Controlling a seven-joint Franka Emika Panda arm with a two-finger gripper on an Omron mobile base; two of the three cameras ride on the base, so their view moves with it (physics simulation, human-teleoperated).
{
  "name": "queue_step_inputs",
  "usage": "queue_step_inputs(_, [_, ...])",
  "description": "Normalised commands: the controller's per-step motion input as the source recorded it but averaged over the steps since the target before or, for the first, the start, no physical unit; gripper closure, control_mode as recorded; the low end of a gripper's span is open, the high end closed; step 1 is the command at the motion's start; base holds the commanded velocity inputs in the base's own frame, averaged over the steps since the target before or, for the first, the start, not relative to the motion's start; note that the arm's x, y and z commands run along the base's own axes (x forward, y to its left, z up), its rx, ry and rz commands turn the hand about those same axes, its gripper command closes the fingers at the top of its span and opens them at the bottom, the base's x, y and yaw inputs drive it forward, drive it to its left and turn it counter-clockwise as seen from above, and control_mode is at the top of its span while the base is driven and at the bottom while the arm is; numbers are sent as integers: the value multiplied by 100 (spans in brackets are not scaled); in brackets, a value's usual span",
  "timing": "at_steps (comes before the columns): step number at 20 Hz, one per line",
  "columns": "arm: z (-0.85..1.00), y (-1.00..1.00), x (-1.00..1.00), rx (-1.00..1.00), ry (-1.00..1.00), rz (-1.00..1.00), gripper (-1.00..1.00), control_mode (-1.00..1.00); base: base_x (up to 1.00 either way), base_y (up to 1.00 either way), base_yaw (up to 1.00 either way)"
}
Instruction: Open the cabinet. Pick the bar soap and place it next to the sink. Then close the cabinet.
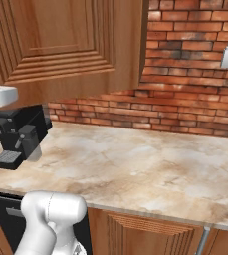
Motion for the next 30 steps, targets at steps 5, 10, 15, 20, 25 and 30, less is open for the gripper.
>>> queue_step_inputs(5, [0, -70, -56, 0, 3, 1, 100, -100, 0, 0, 0])
queue_step_inputs(10, [0, -69, -51, 0, 4, 2, 100, -100, 0, 0, 0])
queue_step_inputs(15, [0, -37, -22, 0, 4, -1, 100, -100, 0, 0, 0])
queue_step_inputs(20, [0, 0, -1, 0, 0, 0, -100, -100, 0, 0, 0])
queue_step_inputs(25, [0, 0, -40, 0, 0, 0, -100, -100, 0, 0, 0])
queue_step_inputs(30, [0, 12, -75, 0, 0, 0, -100, -100, 0, 0, 0])
